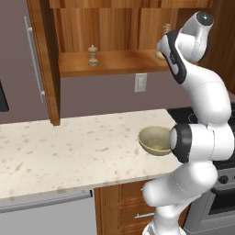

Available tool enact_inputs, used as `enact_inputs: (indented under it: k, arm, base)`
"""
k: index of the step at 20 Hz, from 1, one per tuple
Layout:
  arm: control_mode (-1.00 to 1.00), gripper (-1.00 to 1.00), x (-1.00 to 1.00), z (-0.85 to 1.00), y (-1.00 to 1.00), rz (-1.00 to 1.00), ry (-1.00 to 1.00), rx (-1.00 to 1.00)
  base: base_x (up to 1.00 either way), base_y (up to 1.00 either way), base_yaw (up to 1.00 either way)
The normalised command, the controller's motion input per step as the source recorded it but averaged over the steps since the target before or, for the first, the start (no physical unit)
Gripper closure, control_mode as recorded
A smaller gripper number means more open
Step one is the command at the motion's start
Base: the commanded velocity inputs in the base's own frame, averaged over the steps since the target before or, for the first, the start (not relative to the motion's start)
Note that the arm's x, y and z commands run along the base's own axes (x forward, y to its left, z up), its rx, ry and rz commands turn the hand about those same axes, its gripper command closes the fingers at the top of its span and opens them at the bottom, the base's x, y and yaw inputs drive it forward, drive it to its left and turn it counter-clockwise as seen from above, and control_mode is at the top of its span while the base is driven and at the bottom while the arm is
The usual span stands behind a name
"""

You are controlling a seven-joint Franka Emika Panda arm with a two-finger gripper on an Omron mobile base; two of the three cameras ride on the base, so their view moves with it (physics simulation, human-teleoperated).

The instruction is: Retrieve the bottle and the shaker from the cabinet and place them next to the mixing bowl on the counter. Then add garlic from the fridge to the mixing bowl.

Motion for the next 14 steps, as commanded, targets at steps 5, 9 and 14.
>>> enact_inputs:
  k: [5,9,14]
  arm:
    - [-1.0,-1.0,0.36,0.0,0.0,0.0,0.0,0.0]
    - [-1.0,-1.0,0.16,0.0,0.0,0.0,-0.01,0.0]
    - [-1.0,-1.0,0.0,0.0,0.0,-0.01,-0.12,0.0]
  base:
    - [0.0,0.0,0.0]
    - [0.0,0.0,0.0]
    - [0.0,0.0,0.0]
